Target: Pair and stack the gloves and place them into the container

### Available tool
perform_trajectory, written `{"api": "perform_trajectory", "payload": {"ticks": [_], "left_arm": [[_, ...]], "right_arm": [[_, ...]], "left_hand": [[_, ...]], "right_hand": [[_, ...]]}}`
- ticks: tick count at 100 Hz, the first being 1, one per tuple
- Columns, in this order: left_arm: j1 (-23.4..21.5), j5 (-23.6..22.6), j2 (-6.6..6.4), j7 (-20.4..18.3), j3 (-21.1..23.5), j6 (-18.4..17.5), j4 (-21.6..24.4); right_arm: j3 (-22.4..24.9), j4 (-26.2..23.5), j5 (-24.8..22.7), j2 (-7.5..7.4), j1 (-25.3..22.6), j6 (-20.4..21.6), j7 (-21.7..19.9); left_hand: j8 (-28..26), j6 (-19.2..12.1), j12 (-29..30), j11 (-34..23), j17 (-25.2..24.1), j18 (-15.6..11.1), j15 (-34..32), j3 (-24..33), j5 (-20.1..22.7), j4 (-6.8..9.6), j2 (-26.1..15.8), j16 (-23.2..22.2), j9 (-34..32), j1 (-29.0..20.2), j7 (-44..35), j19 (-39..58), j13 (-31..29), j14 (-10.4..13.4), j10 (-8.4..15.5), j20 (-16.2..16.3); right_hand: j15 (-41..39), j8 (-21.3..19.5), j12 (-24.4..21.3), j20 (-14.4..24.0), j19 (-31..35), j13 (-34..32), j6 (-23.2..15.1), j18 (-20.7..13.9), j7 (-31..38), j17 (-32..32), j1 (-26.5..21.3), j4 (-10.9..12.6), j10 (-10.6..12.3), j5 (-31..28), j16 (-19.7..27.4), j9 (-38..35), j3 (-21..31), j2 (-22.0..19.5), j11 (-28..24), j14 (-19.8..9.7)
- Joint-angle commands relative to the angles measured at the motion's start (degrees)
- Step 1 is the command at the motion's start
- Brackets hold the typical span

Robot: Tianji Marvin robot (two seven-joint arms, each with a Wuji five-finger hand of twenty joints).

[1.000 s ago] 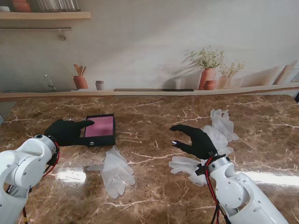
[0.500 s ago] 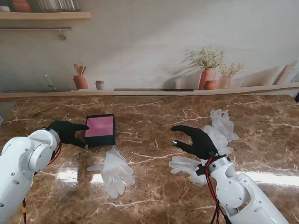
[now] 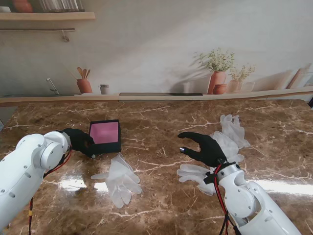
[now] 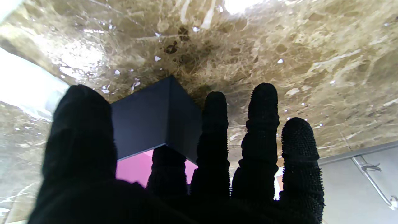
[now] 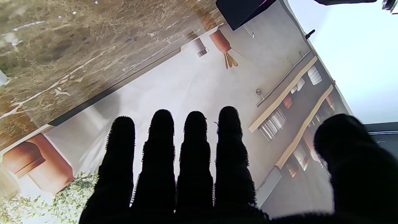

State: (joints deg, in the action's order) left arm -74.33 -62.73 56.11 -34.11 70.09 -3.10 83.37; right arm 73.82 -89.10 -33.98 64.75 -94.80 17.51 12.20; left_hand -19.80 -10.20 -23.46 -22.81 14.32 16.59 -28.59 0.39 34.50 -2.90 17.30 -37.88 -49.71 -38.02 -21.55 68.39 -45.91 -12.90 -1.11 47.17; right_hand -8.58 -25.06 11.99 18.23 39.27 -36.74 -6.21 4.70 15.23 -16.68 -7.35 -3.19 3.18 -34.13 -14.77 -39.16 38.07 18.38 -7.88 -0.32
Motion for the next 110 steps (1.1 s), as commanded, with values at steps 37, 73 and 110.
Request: {"api": "perform_trajectory", "payload": {"ticks": [37, 73, 110], "left_arm": [[-1.2, 5.3, 1.89, 17.6, -0.2, 0.5, -4.5], [-2.5, 7.5, 3.63, 26.4, 0.5, 0.2, -0.1], [4.3, 10.8, 6.15, 35.0, -12.4, 6.8, -1.2]], "right_arm": [[0.0, -0.1, 0.2, 0.31, -0.6, -0.8, -0.1], [0.3, -0.3, 0.0, 0.45, -0.9, -1.2, 0.7], [0.3, -0.1, 0.3, 0.57, -0.8, -1.6, 0.9]], "left_hand": [[-3.6, 0.3, -4.9, -0.8, 5.5, 1.0, -5.2, 39.5, 15.6, -7.79, 8.1, -1.8, -12.8, -8.1, -29.7, 5.7, -7.2, 1.7, 0.2, -0.2], [-5.7, 2.3, -3.0, -1.7, 6.1, 2.2, -5.9, 42.7, 17.7, -8.8, 9.6, -1.1, -15.9, -7.0, -29.1, 6.7, -9.3, 1.1, -1.9, -0.8], [-5.5, 3.0, -3.4, -3.7, 7.0, 1.5, -7.3, 44.0, 18.7, -8.8, 10.3, -1.2, -17.0, -5.9, -28.7, 7.4, -10.6, 1.6, -2.4, -1.2]], "right_hand": [[-0.6, -1.3, 1.4, 2.1, 0.4, -1.3, -1.0, 0.0, 0.4, 0.5, -2.8, 2.6, 0.1, -1.3, -1.3, -0.3, -0.9, -0.9, 0.0, 0.0], [-0.6, -1.4, 1.5, 2.4, 0.4, -1.4, -1.0, 0.0, 0.5, 0.4, -1.9, 2.4, 0.2, -1.4, -1.5, -0.3, 1.5, -0.6, 0.0, 0.0], [-0.4, -1.4, 1.3, 2.5, 0.2, -1.3, -0.9, -0.1, 0.5, 0.3, -1.6, 2.1, 0.2, -1.4, -1.4, -0.1, 2.5, -0.4, 0.1, 0.0]]}}
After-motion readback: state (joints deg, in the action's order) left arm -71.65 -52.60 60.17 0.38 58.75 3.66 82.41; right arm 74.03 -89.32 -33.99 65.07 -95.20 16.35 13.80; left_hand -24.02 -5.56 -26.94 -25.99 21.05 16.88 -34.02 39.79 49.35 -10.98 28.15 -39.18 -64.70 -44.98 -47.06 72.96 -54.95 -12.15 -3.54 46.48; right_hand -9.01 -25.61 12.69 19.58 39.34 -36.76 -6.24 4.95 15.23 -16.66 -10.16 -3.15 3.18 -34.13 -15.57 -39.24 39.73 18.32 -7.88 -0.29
